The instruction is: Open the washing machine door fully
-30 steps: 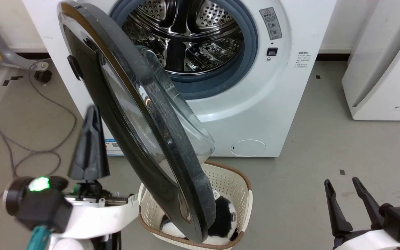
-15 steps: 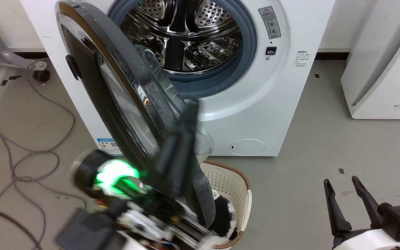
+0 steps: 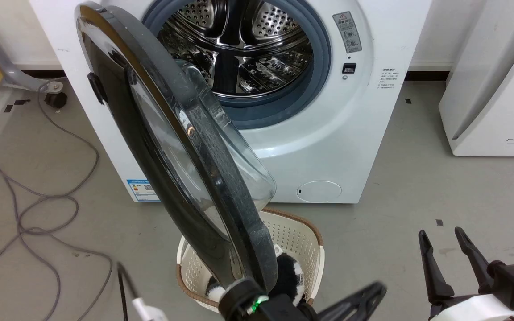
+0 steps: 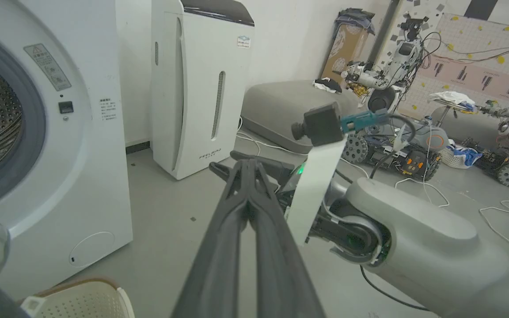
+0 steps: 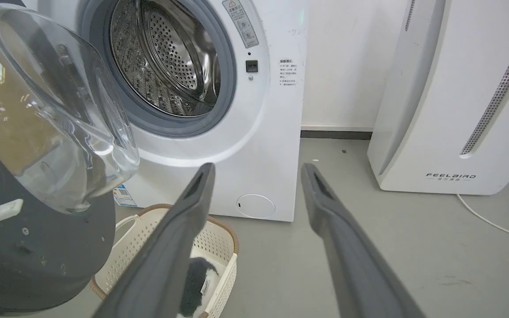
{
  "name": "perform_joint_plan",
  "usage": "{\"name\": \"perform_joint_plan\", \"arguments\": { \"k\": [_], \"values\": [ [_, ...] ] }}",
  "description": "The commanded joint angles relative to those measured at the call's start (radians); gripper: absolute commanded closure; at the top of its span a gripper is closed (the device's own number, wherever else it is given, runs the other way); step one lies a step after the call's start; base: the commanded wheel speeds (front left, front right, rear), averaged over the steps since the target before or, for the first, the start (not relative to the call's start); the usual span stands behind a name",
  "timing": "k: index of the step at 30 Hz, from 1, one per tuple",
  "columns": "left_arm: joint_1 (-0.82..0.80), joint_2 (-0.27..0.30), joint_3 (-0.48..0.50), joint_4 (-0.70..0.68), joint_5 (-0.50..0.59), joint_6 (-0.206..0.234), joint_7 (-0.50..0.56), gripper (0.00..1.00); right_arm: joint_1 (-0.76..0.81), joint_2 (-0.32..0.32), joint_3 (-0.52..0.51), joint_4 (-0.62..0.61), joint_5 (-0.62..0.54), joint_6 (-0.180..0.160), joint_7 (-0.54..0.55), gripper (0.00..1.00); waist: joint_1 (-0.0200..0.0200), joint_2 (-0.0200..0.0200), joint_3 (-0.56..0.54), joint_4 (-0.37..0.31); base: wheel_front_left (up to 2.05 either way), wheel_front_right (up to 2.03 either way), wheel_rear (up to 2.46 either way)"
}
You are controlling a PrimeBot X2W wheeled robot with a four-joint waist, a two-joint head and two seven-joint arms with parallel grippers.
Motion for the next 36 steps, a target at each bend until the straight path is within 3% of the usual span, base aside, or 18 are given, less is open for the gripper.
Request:
{"name": "perform_joint_plan", "arguments": {
  "k": [1, 7, 21, 36],
  "values": [
    [0.019, 0.012, -0.006, 0.018, -0.006, 0.008, 0.024, 1.0, 0.004, 0.005, 0.001, 0.002, -0.005, 0.005, 0.001, 0.0, 0.0, -0.0001, 0.0, 0.001, 0.0, 0.0, 0.0],
    [0.031, 0.025, 0.002, 0.129, 0.009, 0.039, 0.036, 1.0, 0.005, 0.005, 0.006, 0.001, -0.008, 0.005, 0.004, 0.0, 0.0, -0.0001, 0.001, 0.0, 0.0, 0.0, 0.0],
    [-0.118, -0.071, 0.11, 0.417, 0.018, 0.084, -0.13, 1.0, -0.006, 0.005, 0.008, 0.001, -0.003, 0.005, 0.007, 0.0, 0.0, -0.0001, 0.02, -0.009, 0.0, 0.0, 0.0],
    [-0.07, -0.031, 0.141, 0.415, 0.012, 0.142, -0.123, 1.0, -0.004, 0.005, 0.009, 0.016, 0.012, 0.005, 0.0, 0.0, 0.0, -0.0001, 0.017, 0.0, 0.0, 0.0, 0.0]
  ]
}}
